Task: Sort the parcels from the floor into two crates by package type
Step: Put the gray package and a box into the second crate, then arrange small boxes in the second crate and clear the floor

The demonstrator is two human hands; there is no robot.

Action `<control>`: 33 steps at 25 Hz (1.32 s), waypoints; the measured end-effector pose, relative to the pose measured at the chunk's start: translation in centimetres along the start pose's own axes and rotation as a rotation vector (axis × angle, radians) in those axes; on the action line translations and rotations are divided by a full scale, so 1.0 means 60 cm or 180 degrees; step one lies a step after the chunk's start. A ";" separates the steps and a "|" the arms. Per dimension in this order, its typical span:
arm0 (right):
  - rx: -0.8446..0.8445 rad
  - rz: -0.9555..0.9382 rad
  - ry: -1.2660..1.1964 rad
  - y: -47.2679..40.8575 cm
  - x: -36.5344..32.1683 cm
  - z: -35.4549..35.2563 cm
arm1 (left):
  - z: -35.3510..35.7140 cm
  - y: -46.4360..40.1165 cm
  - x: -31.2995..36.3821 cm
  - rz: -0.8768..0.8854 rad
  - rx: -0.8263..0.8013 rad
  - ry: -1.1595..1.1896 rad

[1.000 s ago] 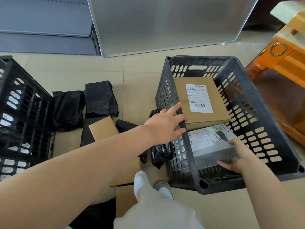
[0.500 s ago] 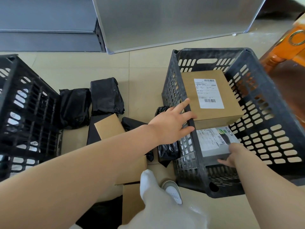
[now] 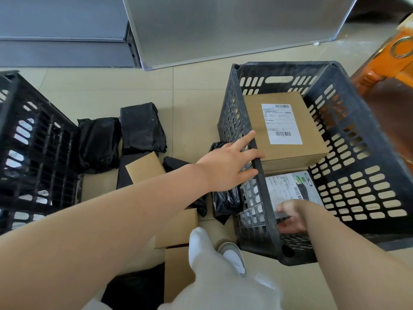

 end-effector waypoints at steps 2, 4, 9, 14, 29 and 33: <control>-0.0028 -0.0096 0.0064 0.002 -0.006 0.000 | 0.002 -0.001 -0.002 0.0031 -0.0021 -0.0006; 0.0002 -0.0245 -0.0107 -0.004 -0.013 -0.006 | 0.004 -0.001 -0.002 0.0046 -0.0034 0.0017; -0.0174 0.0006 0.0030 -0.009 0.009 -0.006 | 0.002 0.001 -0.004 0.0031 -0.0136 -0.0018; 0.0001 -0.0013 0.1396 0.033 -0.028 -0.014 | -0.016 0.010 -0.038 0.0084 0.0008 -0.0143; 0.1666 -0.3376 0.1519 0.332 -0.362 0.010 | -0.078 0.087 -0.330 -0.1684 0.0242 -0.0069; 0.1268 -0.3512 0.1374 0.284 -0.372 0.114 | -0.058 0.121 -0.393 -0.2090 0.0345 0.0411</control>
Point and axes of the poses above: each hand's wrist, its own y-axis away from the middle knuckle, its own z-axis out of the palm, x = y × z, the point moved 6 cm from there along -y, towards the middle knuckle, and after that the axes turned 11 degrees about -z, right-handed, at the moved point
